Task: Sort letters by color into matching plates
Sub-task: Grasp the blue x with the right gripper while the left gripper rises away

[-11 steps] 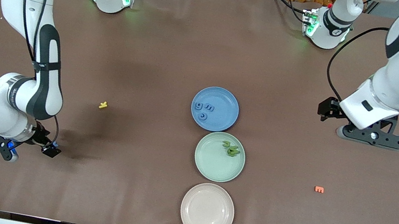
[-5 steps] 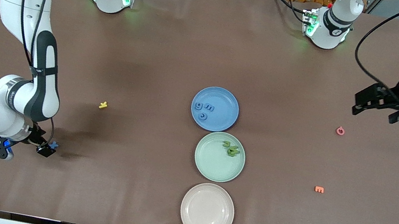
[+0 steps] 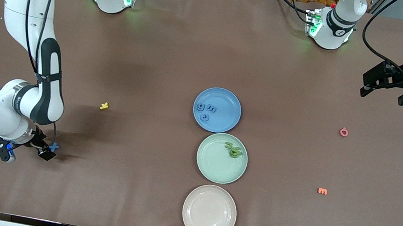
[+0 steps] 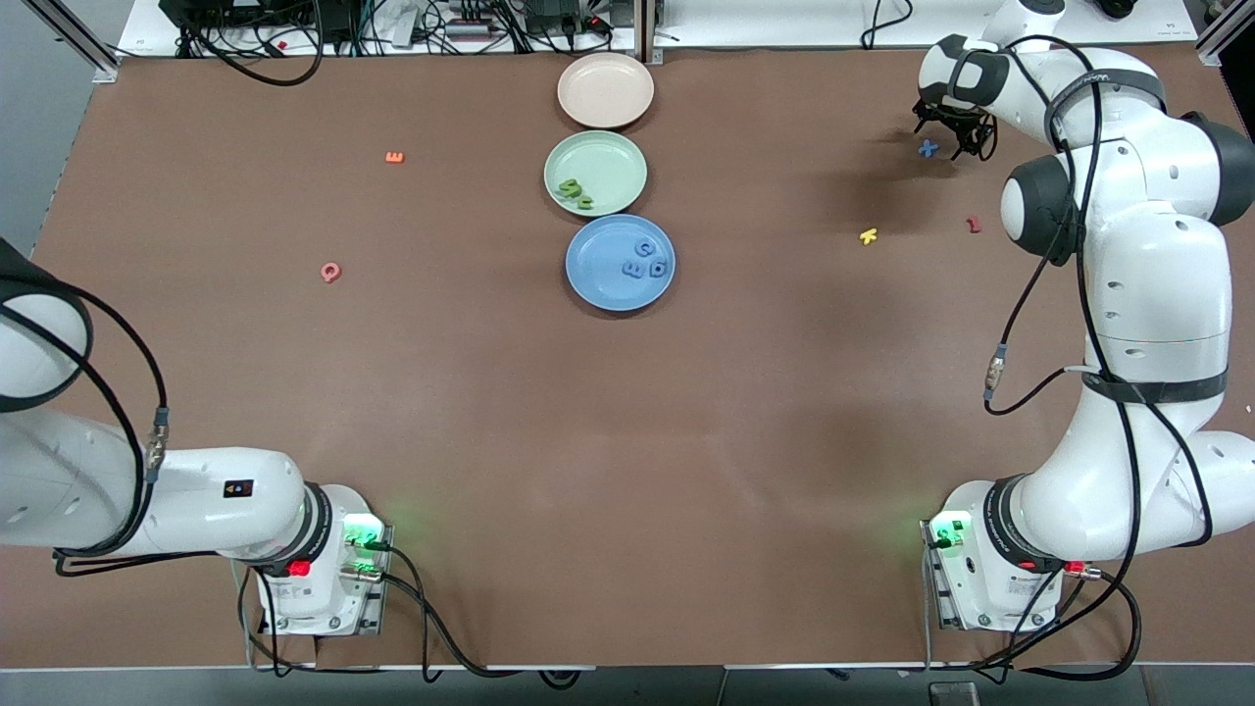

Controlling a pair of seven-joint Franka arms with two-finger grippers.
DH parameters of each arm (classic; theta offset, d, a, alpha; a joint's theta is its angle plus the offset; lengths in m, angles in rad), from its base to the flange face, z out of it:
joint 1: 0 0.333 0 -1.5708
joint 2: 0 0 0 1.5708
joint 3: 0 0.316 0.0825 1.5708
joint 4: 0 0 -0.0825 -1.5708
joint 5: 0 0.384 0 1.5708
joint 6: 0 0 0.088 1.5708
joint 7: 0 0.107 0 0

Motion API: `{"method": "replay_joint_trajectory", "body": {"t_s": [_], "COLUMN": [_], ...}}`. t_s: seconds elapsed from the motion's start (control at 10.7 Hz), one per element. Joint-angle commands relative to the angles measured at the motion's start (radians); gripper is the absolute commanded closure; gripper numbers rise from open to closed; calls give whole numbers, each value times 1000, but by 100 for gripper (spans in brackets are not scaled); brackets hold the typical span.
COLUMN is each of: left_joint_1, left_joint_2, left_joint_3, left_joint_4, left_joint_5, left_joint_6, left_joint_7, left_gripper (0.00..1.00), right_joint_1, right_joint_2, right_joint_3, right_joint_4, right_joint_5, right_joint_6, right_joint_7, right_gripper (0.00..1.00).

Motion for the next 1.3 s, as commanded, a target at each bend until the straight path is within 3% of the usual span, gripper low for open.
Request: {"method": "replay_joint_trajectory", "body": {"t_s": [0.0, 0.19, 0.37, 0.75, 1.21], "left_joint_1": [20, 17, 22, 22, 23], "left_joint_2": [-22, -20, -20, -6, -3], "left_joint_3": [-6, -6, -6, 0, -4], "left_joint_4": [-33, -28, -28, -11, -16], "left_joint_5": [-19, -16, -13, 85, 76], "left_joint_6": [-16, -18, -68, -87, -88], "left_joint_7": [6, 6, 6, 14, 19], "left_gripper": [0, 0, 0, 0, 0], "right_joint_1": [-2, 3, 6, 7, 7], "right_joint_2": [16, 16, 16, 16, 20], "right_joint_3": [7, 9, 10, 17, 18], "right_joint_4": [9, 9, 7, 6, 6], "right_joint_5": [4, 5, 5, 5, 5], "right_joint_6": [14, 17, 23, 25, 37], "right_joint_7": [-2, -2, -2, 0, -15], "right_gripper": [30, 52, 61, 67, 71]}}
